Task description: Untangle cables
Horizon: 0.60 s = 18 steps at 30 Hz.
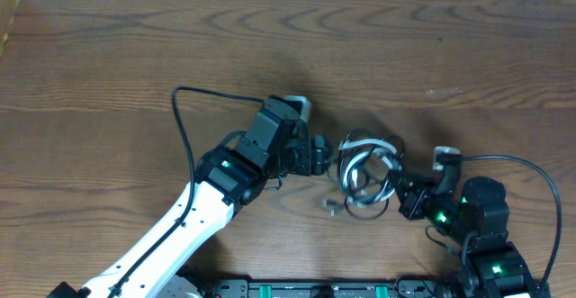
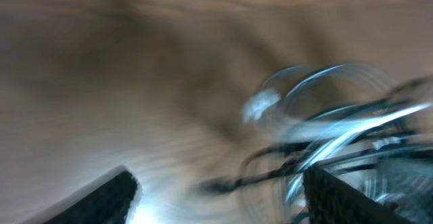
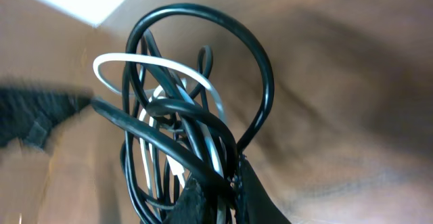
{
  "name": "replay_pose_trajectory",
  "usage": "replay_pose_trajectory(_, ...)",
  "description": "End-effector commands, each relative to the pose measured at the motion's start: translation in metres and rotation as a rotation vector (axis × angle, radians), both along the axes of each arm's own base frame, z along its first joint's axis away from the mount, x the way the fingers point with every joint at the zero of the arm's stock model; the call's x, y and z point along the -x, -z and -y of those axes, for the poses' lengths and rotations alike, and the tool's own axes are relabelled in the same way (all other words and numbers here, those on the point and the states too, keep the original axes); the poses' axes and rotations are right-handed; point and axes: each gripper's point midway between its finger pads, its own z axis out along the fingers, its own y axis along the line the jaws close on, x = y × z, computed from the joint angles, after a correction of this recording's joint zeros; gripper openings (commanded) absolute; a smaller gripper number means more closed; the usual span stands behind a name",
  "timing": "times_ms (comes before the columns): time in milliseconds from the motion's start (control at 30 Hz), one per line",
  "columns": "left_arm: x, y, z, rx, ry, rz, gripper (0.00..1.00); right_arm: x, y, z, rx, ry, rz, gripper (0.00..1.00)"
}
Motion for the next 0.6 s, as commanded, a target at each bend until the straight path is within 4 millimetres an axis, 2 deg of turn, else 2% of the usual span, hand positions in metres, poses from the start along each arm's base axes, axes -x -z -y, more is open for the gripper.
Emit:
replay_pose_trajectory(0,0.019,-0.015,0.022,0.068,0.241,0.053,0.82,0.012,-0.01,-0.015,0.031,-0.165,0.084,0.01)
replay_pose_trajectory(200,0.02,-0.015,0.023,0.063,0.268,0.069,0.81,0.016,-0.014,-0.021,0.007,-0.208,0.095,0.01)
replay_pose_trajectory(400,0.028,-0.015,0.03,0.014,0.397,0.158,0.76,0.026,-0.018,-0.031,-0.058,-0.265,0.064,0.01)
replay_pose_trajectory(433,0.029,-0.015,0.03,0.005,0.414,0.173,0.72,0.028,-0.019,-0.032,-0.075,-0.27,0.053,0.01)
replay_pose_trajectory(467,0.03,-0.014,0.031,-0.007,0.43,0.188,0.64,0.033,-0.021,-0.036,-0.11,-0.292,0.035,0.01)
replay_pose_trajectory(500,0.027,-0.013,0.029,-0.024,0.418,0.195,0.5,0.04,-0.025,-0.042,-0.147,-0.335,0.024,0.01)
replay_pose_trajectory(567,0.026,-0.013,0.029,-0.027,0.416,0.197,0.45,0.045,-0.027,-0.046,-0.176,-0.36,0.011,0.01)
